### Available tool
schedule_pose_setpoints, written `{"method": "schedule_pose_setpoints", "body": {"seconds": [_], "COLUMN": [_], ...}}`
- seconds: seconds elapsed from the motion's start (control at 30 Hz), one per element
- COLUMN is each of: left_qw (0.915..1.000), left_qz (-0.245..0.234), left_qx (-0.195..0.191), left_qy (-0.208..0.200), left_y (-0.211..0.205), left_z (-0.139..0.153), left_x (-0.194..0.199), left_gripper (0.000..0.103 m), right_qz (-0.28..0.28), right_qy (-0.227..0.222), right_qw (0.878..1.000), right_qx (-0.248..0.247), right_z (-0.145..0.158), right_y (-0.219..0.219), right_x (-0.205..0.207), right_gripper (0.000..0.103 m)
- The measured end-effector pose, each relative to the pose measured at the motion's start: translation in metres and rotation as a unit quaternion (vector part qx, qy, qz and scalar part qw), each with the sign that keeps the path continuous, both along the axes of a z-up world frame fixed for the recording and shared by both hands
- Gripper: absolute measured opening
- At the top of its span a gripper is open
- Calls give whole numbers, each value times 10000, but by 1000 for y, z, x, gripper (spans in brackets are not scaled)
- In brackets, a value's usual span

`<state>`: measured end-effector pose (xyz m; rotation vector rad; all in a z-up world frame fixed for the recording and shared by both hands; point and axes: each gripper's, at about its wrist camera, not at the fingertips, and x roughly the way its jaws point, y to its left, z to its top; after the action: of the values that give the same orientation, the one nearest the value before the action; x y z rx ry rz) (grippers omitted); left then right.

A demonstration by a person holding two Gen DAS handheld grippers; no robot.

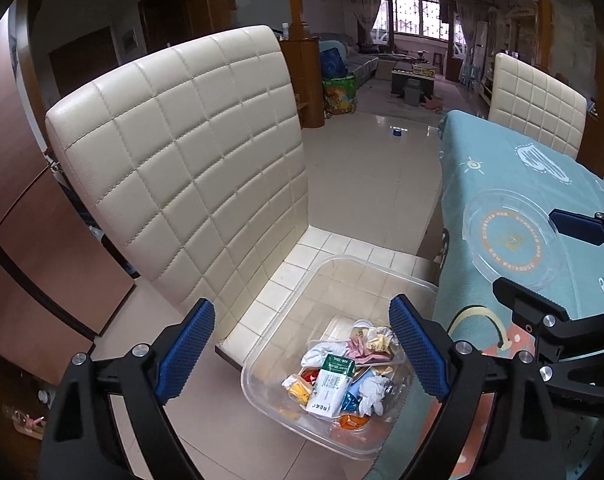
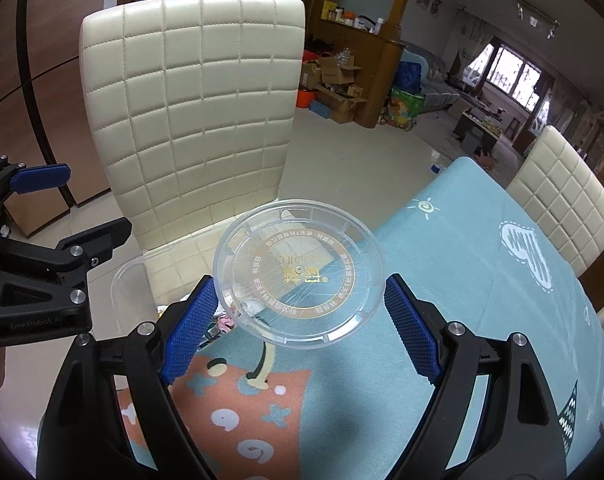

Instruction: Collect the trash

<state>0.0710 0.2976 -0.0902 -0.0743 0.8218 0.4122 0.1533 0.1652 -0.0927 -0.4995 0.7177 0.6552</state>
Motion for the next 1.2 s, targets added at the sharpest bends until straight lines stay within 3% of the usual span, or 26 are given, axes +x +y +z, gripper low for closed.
{"method": "schedule_pose_setpoints", "body": {"seconds": [0.33, 0.5, 0.6, 1.0, 1.2], "left_qw": [9998, 9997, 9998, 9999, 9993], "left_qz": [195, 234, 185, -49, -183], "left_qx": [21, -6, -36, 76, 147], "left_qy": [90, 65, 63, -67, -304], "left_y": [16, 18, 15, -18, -53], "left_z": [-4, -1, 0, 15, 35], "left_x": [-15, -18, -17, -8, -6], "left_gripper": [87, 87, 87, 87, 87], "right_qz": [105, 109, 24, -579, -1091], "right_qy": [-15, -37, -3, -83, -336], "right_qw": [9999, 9999, 9998, 9975, 9920], "right_qx": [34, 117, 195, 407, 544], "right_z": [1, 6, 10, 28, 48], "right_y": [14, 13, 7, -47, -93], "right_x": [-3, -3, 0, 6, -5], "right_gripper": [84, 95, 96, 96, 97]}}
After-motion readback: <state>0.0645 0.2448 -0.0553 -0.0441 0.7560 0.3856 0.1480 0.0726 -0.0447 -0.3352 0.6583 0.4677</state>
